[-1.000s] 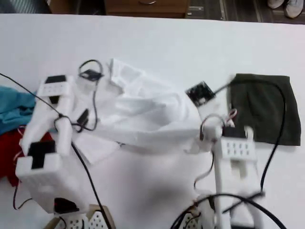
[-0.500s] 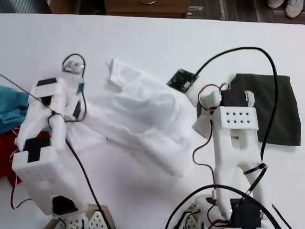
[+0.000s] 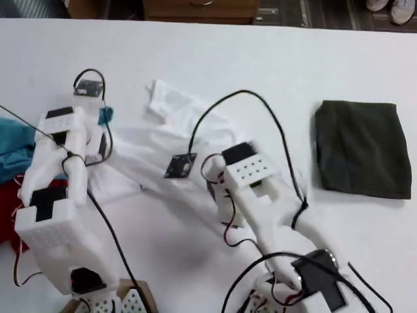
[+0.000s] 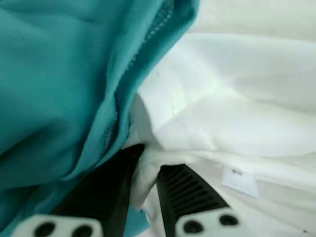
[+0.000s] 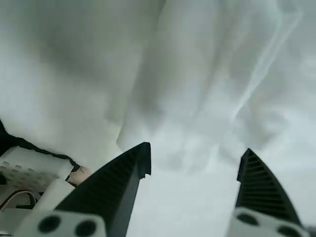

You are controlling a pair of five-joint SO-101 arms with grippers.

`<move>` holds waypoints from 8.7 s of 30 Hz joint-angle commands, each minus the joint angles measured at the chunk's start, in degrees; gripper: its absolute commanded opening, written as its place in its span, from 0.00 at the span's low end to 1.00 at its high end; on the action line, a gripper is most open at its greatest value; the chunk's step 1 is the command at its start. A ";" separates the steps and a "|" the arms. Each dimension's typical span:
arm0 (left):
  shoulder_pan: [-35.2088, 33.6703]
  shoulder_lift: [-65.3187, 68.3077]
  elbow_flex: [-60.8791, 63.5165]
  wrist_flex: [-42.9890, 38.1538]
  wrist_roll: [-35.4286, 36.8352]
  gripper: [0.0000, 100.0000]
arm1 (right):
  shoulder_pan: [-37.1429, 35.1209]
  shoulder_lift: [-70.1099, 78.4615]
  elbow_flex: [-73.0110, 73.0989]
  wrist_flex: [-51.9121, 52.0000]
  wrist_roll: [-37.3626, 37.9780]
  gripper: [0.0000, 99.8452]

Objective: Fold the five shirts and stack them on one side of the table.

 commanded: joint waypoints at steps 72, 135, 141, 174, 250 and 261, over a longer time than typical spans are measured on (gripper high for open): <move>-1.49 1.32 -2.24 -2.11 0.26 0.02 | 9.89 -0.04 -4.48 4.97 8.79 0.22; -1.49 1.32 -2.24 -2.11 0.26 0.02 | 10.77 35.91 -64.44 12.79 7.74 0.17; -1.49 1.32 -2.24 -2.11 0.26 0.02 | 10.24 25.80 -47.38 13.05 8.00 0.17; -1.49 1.32 -2.24 -2.11 0.18 0.02 | 10.15 -2.15 0.88 -17.45 7.65 0.17; 4.66 1.14 -16.66 16.53 -7.91 0.02 | 19.82 -1.71 -33.58 -1.10 8.00 0.02; 11.43 1.76 -49.54 41.76 -13.80 0.02 | 22.99 -3.30 -34.11 -0.92 3.87 0.02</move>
